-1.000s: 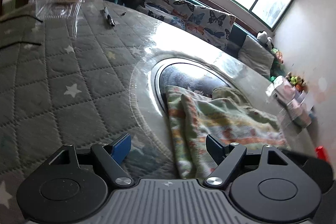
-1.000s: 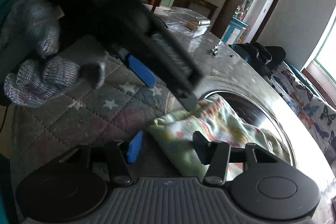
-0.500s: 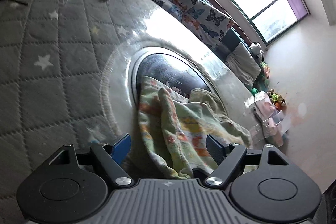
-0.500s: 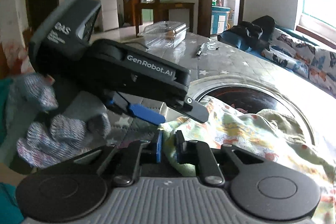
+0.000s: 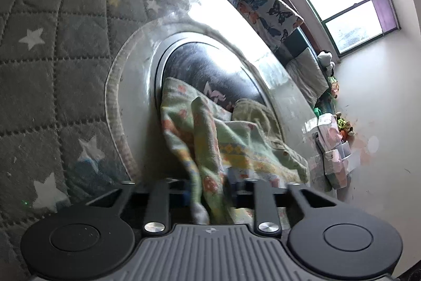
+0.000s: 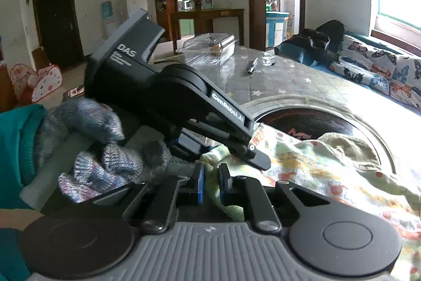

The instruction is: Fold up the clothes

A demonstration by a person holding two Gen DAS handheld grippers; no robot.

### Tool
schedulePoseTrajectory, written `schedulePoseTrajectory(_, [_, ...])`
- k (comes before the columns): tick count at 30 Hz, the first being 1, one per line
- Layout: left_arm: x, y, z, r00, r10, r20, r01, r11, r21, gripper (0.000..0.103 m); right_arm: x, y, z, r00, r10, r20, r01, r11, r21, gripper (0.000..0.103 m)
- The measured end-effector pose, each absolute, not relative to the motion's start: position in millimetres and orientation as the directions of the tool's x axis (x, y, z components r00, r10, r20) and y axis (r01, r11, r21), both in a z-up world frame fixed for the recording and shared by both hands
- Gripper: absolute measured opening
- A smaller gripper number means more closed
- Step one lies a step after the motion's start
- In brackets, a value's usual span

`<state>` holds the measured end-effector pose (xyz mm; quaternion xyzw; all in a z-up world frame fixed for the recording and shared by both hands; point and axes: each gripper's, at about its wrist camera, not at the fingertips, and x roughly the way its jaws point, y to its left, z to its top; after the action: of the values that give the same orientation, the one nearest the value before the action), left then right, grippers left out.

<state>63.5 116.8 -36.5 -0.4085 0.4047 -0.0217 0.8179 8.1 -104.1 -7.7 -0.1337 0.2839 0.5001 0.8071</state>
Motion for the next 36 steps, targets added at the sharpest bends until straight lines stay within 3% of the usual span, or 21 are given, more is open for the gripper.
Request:
schedulePoseTrajectory(3, [64,115,-36,0.673,-0.358,-0.648,-0.285,0.683,-0.673,0.014,8,-114,-5,0.373,0.728,-0.576,-0.863,0.5,0.073,0.017])
schedulePoseTrajectory(6, [64,113,-34,0.672,-0.351,-0.652,-0.277,0.697,-0.662,0.014,15,-130,-2,0.42,0.71,-0.565,-0.829,0.553,0.08,0.036])
schedulePoseTrajectory(9, [64,113,-34,0.672,-0.349,-0.653,-0.276,0.7,-0.658,0.014,32,-151,-2,0.493,0.657,-0.57,-0.768,0.637,0.069,0.041])
schedulePoseTrajectory(12, [64,113,-34,0.671,-0.348,-0.655,-0.273,0.706,-0.654,0.014,55,-174,-7,0.57,0.586,-0.576,-0.69,0.722,0.053,0.057])
schedulePoseTrajectory(20, [67,108,-31,0.665,-0.332,-0.668,-0.262,0.735,-0.626,0.014,130,-249,-34,0.714,0.34,-0.612,-0.37,0.925,0.083,0.059])
schedulePoseTrajectory(28, [69,105,-29,0.662,-0.312,-0.682,-0.247,0.768,-0.591,0.014,160,-267,-53,0.701,0.333,-0.631,-0.318,0.937,0.141,0.064])
schedulePoseTrajectory(30, [70,104,-28,0.661,-0.304,-0.686,-0.244,0.777,-0.58,0.014,157,-264,-53,0.699,0.343,-0.627,-0.328,0.933,0.145,0.061])
schedulePoseTrajectory(32, [70,103,-27,0.663,-0.295,-0.689,-0.239,0.788,-0.567,0.014,152,-260,-51,0.687,0.376,-0.622,-0.346,0.922,0.175,0.047])
schedulePoseTrajectory(34, [70,100,-26,0.664,-0.282,-0.693,-0.231,0.803,-0.549,0.014,150,-256,-50,0.676,0.389,-0.626,-0.359,0.916,0.181,0.021])
schedulePoseTrajectory(36, [71,97,-24,0.665,-0.269,-0.697,-0.219,0.822,-0.526,0.014,147,-255,-48,0.678,0.386,-0.626,-0.349,0.918,0.188,0.011])
